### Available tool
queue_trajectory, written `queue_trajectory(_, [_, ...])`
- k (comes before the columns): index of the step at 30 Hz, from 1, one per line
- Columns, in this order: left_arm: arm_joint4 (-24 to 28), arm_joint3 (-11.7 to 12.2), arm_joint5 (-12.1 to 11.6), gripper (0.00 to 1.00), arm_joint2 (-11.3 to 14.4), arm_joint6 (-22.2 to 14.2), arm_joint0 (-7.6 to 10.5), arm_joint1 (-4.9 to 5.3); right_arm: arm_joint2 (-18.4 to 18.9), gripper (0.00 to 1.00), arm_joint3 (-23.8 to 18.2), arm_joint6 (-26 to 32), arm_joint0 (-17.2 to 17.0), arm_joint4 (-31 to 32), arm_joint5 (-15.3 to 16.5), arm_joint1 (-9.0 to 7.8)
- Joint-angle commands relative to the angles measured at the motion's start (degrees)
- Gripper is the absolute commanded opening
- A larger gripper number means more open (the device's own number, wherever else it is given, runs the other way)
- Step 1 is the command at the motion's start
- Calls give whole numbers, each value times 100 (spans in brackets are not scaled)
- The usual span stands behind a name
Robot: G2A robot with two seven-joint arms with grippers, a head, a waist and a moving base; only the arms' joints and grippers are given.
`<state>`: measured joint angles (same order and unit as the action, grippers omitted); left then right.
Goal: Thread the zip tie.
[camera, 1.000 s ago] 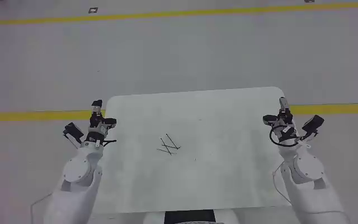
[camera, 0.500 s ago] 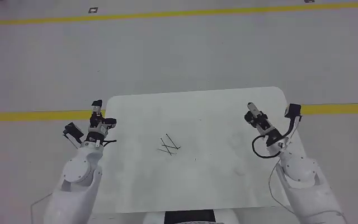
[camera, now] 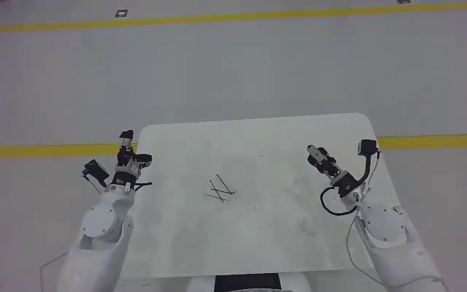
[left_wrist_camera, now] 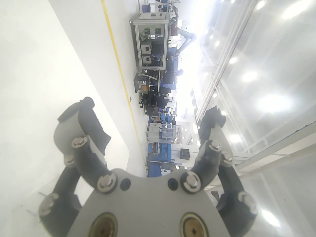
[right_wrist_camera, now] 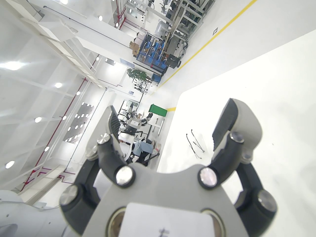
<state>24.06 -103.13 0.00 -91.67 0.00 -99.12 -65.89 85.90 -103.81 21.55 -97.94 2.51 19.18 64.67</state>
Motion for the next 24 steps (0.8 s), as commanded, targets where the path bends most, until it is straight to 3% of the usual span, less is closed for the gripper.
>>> queue_trajectory(1, [0,0,0,100,0,0,0,0,0,100,0,1,0,1,1,0])
queue_trajectory(4, [0,0,0,100,0,0,0,0,-150,100,-332,230,290,177,27,-1])
queue_trajectory(10, [0,0,0,100,0,0,0,0,-827,100,-58,681,1344,520,30,54])
queue_trajectory(14, [0,0,0,100,0,0,0,0,-1292,100,130,810,1851,773,30,107])
queue_trajectory(18, [0,0,0,100,0,0,0,0,-1590,100,269,806,2067,832,30,148])
queue_trajectory(24, [0,0,0,100,0,0,0,0,-1590,100,269,806,2067,832,30,148])
